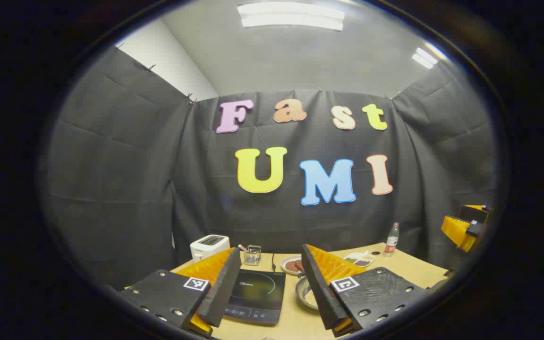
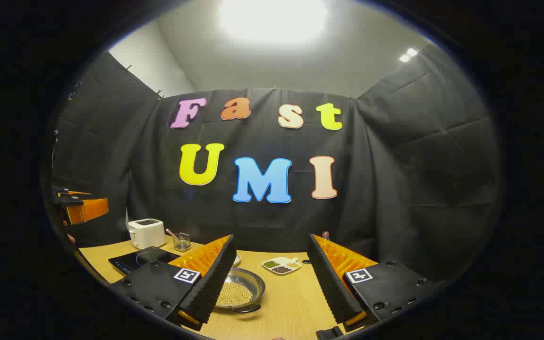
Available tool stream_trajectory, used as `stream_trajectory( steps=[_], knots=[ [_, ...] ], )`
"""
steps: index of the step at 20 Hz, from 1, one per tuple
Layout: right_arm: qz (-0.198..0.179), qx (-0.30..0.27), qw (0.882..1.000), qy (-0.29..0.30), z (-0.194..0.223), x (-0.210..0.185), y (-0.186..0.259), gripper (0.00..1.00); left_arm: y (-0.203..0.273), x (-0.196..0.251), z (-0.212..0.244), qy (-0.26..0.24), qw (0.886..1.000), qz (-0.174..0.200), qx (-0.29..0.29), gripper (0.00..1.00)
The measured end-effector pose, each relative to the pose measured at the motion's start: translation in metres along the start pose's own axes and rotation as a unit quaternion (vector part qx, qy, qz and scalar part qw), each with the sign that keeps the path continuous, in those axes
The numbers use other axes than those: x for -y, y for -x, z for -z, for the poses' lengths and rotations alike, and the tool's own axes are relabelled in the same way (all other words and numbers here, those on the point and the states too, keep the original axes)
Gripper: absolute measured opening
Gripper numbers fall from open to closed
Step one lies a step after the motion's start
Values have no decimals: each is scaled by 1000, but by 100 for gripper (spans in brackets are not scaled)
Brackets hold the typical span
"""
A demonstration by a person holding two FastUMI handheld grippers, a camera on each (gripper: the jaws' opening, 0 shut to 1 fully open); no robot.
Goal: First push the handle of the pot to place it horizontally, then grasp the pot with both hands and set it on the induction cooktop.
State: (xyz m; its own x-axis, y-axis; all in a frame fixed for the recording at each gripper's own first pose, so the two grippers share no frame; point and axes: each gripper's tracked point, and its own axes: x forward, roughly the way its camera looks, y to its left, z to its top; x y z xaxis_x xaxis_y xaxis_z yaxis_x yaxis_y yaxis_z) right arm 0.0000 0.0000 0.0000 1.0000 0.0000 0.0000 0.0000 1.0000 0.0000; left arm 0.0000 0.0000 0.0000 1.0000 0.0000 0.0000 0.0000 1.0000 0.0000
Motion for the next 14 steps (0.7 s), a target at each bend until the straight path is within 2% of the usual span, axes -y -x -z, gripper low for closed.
stream_trajectory(
  steps=[1, 3, 4, 6, 7, 14],
  knots=[
    [1, -2, 1000, 1, 1, 0, 1, 96, 0, 1, -1, 0, 1000, 2, 1, 78],
    [-2, -2, 1000, -2, 0, -2, 3, 96, 0, 2, -3, -1, 1000, 5, 3, 79],
    [-3, -1, 1000, -5, -2, -2, 3, 96, 0, 5, -3, -1, 1000, 8, 4, 75],
    [0, -3, 1000, -6, 0, 0, 3, 96, -2, 7, -3, -1, 1000, 12, 6, 78],
    [2, -6, 1000, -5, 2, 1, 3, 96, -1, 8, -2, 0, 1000, 14, 6, 75],
    [9, -21, 1000, -3, 8, 4, 1, 96, 1, 11, -4, -3, 1000, 21, 13, 75]
  ],
)
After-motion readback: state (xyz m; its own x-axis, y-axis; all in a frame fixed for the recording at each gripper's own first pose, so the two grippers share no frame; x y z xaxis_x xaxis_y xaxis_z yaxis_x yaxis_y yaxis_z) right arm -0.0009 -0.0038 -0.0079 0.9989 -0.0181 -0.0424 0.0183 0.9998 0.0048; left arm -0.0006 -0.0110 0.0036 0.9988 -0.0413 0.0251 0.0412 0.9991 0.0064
